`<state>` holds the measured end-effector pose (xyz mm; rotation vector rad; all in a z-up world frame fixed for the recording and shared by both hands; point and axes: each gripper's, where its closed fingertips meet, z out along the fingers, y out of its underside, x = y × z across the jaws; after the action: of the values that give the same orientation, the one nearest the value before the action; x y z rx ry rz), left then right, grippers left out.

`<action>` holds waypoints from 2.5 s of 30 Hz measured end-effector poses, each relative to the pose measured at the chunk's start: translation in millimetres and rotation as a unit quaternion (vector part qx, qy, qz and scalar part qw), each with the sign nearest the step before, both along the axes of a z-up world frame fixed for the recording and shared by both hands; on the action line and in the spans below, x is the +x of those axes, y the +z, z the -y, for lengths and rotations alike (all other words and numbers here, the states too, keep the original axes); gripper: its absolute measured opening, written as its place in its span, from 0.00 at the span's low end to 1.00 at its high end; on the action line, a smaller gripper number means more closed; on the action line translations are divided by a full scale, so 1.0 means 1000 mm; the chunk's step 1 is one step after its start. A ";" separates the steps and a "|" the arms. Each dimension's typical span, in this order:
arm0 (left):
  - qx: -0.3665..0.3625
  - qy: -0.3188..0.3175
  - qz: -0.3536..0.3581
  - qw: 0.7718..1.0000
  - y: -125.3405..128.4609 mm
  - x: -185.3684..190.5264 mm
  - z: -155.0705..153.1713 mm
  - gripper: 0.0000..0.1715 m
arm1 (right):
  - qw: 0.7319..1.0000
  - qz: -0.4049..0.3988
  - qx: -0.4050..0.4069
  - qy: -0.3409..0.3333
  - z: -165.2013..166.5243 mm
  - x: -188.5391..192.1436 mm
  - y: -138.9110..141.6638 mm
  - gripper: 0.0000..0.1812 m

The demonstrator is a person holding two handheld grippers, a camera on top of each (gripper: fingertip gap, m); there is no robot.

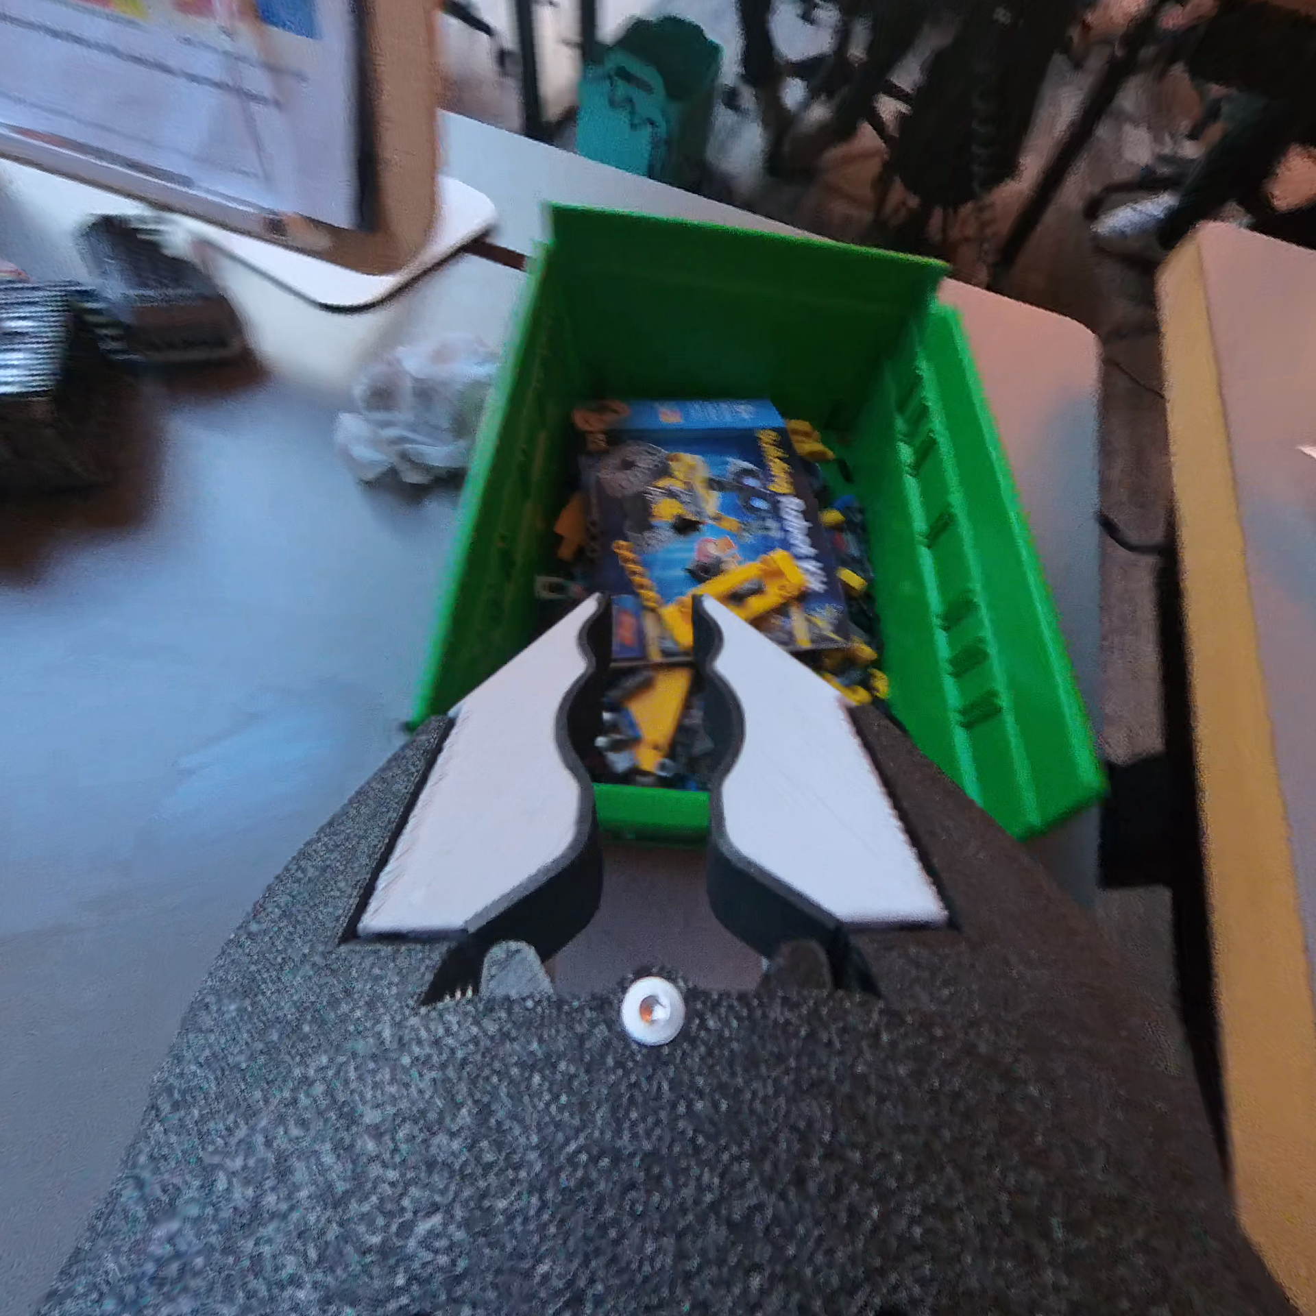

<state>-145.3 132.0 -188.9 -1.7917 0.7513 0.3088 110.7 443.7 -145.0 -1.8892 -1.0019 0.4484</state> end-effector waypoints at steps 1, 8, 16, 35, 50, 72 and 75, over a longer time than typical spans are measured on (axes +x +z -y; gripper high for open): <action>-0.001 0.001 0.004 1.000 0.000 -0.001 0.000 0.03 | 0.999 0.001 0.007 0.049 0.018 -0.015 0.001 0.10; -0.001 -0.004 0.009 1.000 0.002 0.001 0.001 0.03 | 0.880 0.368 0.104 0.281 0.087 -0.061 -0.072 0.08; -0.001 -0.002 0.000 1.000 0.003 0.003 0.002 0.03 | 0.704 0.603 0.102 0.361 0.069 -0.060 -0.119 0.07; 0.024 -0.064 -0.019 0.997 0.001 0.020 0.014 0.03 | 0.781 0.445 -0.006 0.438 0.142 -0.083 -0.110 0.01; 0.012 -0.040 -0.062 0.997 -0.010 0.030 0.010 0.03 | 0.937 0.066 -0.034 0.340 0.152 -0.114 -0.025 0.01; 0.073 -0.059 -0.065 0.993 0.003 0.041 0.010 0.02 | 0.961 -0.084 0.009 0.263 0.165 -0.123 0.032 0.06; 0.103 -0.049 -0.091 0.989 0.009 0.039 0.009 0.02 | 0.910 -0.091 -0.038 0.403 0.260 -0.163 0.017 0.04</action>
<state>-106.5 123.0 -180.1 -1.5398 0.8996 0.4727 -52.5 184.0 -128.2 -1.3843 -1.6303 1.1286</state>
